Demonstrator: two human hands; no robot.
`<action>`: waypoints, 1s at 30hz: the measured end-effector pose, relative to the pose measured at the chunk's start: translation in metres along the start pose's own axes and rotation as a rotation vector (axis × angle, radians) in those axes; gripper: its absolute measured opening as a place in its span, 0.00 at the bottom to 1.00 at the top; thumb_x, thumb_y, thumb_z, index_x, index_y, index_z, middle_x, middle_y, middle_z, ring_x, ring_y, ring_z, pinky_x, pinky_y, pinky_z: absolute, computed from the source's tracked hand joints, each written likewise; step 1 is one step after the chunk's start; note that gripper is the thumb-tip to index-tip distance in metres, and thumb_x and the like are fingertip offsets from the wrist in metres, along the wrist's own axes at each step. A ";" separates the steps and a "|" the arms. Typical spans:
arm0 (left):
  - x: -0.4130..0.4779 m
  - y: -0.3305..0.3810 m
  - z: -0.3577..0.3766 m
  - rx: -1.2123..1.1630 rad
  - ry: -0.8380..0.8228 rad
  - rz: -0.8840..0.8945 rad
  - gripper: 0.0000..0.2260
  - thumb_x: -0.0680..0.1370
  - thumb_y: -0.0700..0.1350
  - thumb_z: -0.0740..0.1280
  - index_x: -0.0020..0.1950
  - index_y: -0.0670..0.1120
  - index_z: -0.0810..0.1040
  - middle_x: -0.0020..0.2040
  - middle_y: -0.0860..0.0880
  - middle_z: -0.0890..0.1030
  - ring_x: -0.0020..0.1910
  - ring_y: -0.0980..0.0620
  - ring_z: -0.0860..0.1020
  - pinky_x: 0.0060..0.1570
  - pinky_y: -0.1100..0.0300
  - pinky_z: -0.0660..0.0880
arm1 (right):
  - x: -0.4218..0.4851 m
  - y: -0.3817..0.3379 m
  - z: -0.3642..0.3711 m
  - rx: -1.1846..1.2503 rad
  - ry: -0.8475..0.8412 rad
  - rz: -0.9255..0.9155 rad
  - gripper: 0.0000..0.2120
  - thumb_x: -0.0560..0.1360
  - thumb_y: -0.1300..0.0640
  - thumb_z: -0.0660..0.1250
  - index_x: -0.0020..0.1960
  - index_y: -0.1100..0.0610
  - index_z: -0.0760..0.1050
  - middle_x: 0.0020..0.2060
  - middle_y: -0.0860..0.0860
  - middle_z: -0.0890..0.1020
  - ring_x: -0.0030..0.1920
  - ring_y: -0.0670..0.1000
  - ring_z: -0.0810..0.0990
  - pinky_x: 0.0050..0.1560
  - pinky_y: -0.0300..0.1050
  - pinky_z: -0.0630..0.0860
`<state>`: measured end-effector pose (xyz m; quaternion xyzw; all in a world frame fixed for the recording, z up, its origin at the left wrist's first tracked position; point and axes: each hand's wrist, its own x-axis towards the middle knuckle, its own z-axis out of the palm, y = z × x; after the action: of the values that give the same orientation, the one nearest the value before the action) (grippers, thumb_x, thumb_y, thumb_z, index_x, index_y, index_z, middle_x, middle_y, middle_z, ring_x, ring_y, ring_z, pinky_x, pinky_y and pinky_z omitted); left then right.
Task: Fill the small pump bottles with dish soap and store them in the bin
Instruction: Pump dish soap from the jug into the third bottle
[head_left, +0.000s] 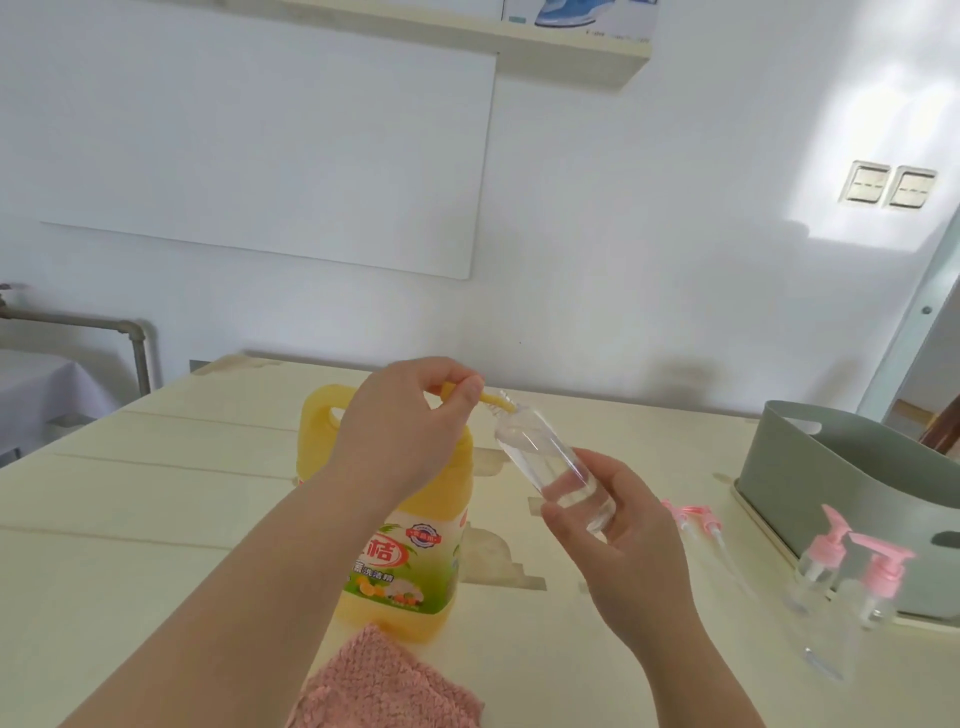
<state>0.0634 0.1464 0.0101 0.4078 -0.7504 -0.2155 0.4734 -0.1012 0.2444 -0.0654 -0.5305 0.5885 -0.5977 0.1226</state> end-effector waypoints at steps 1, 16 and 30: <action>0.002 0.002 -0.002 0.010 -0.005 0.000 0.09 0.78 0.54 0.63 0.43 0.56 0.81 0.40 0.61 0.79 0.38 0.62 0.74 0.37 0.67 0.67 | 0.001 -0.002 0.000 -0.049 -0.002 -0.009 0.19 0.66 0.53 0.74 0.54 0.42 0.74 0.48 0.41 0.82 0.49 0.42 0.80 0.46 0.32 0.74; 0.034 -0.005 0.015 0.615 -0.358 0.121 0.15 0.81 0.42 0.47 0.57 0.48 0.73 0.52 0.49 0.78 0.50 0.45 0.76 0.52 0.50 0.73 | 0.007 0.013 0.022 -0.167 0.014 -0.040 0.25 0.69 0.63 0.72 0.50 0.36 0.65 0.45 0.44 0.81 0.49 0.50 0.79 0.49 0.50 0.75; 0.038 0.011 -0.008 0.148 -0.505 -0.045 0.17 0.82 0.54 0.50 0.49 0.51 0.76 0.46 0.52 0.80 0.43 0.55 0.75 0.40 0.61 0.69 | 0.004 -0.010 0.013 -0.180 0.019 -0.039 0.22 0.70 0.61 0.73 0.51 0.40 0.67 0.46 0.45 0.80 0.39 0.44 0.78 0.39 0.37 0.75</action>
<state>0.0574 0.1227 0.0416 0.3912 -0.8492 -0.2655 0.2350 -0.0879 0.2366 -0.0587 -0.5452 0.6305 -0.5495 0.0571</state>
